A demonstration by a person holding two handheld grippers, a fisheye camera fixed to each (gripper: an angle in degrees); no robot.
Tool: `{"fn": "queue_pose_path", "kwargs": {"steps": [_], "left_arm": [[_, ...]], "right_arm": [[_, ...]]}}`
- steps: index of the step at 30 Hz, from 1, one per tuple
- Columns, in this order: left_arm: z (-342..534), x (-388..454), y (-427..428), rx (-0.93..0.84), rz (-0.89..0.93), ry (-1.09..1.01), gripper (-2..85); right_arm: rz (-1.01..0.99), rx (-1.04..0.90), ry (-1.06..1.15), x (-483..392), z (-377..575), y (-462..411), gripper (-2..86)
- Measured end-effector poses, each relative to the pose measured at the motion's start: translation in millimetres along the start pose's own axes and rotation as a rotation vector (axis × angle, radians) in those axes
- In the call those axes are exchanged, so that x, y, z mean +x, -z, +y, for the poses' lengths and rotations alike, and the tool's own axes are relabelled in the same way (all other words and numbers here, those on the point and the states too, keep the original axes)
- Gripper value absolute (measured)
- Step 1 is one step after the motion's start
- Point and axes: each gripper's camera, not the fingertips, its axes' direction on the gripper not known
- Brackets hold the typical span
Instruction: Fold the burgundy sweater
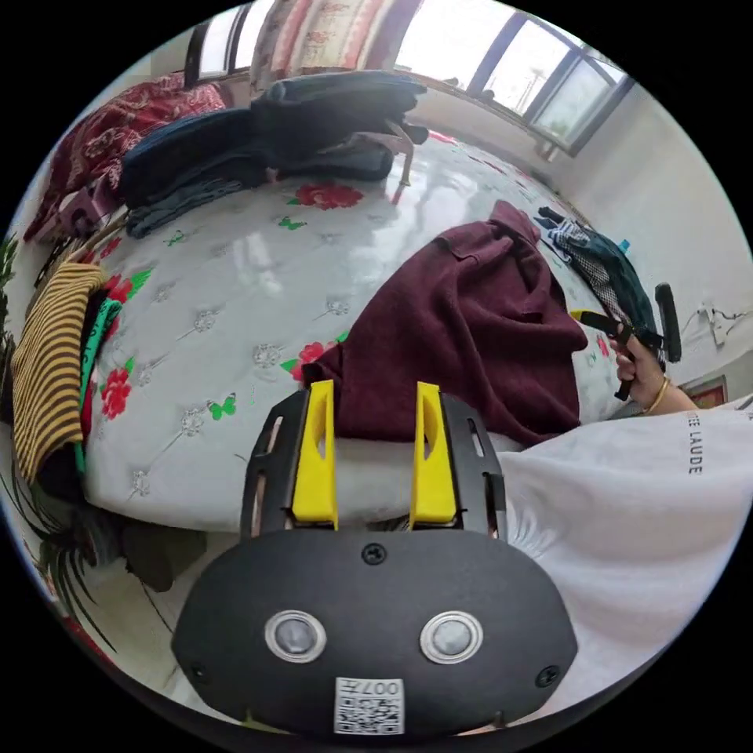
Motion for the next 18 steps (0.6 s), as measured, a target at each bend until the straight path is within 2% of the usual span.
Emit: {"fn": "queue_pose_path", "kwargs": {"steps": [2,4,5,6,8,10,11,13,14,16,18], "left_arm": [[-16.1,29.4,-33.8,-0.09,-0.018,-0.073,13.6],[-30.0,51.2,-68.6,-0.185,-0.152,-0.163,12.0],[-35.7,60.6,-68.3,-0.099,-0.207,-0.258,10.5],[-47.0,62.0,-75.9,-0.108,-0.229,-0.316,9.6],[-73.5,50.0,-80.8,-0.135,-0.201,-0.298,9.1],[-105.0,25.1,-84.7,-0.14,-0.251,-0.253,8.9],[-125.6,-0.9,-84.6,-0.141,-0.302,-0.159,9.0],[-149.7,-47.0,-78.3,-0.183,-0.335,0.056,8.2],[-155.7,-73.1,-66.0,-0.184,-0.34,0.188,7.5],[-149.7,-95.1,-35.4,-0.082,-0.327,0.284,6.6],[-117.0,-101.0,2.3,0.047,-0.419,0.338,2.7]], "right_arm": [[-0.018,-0.05,-0.037,18.4,17.6,-0.3,3.6],[-0.087,-0.121,-0.018,13.3,38.5,-12.0,2.7],[-0.098,-0.145,-0.003,7.6,42.7,-17.7,2.5],[-0.121,-0.2,0.039,-8.0,49.5,-31.8,2.2],[-0.058,-0.124,0.082,-39.0,55.7,-35.0,1.6],[-0.202,-0.236,0.289,-103.0,45.8,-58.8,0.9],[-0.233,-0.278,0.353,-122.8,43.6,-65.0,0.9],[-0.281,-0.385,0.708,-201.6,51.9,-69.5,0.7],[-0.27,-0.38,0.786,-215.4,56.2,-65.5,0.7],[-0.274,-0.272,0.93,-236.7,64.0,-38.5,0.5],[-0.277,-0.204,0.898,-225.1,58.1,-20.7,0.7]]}}
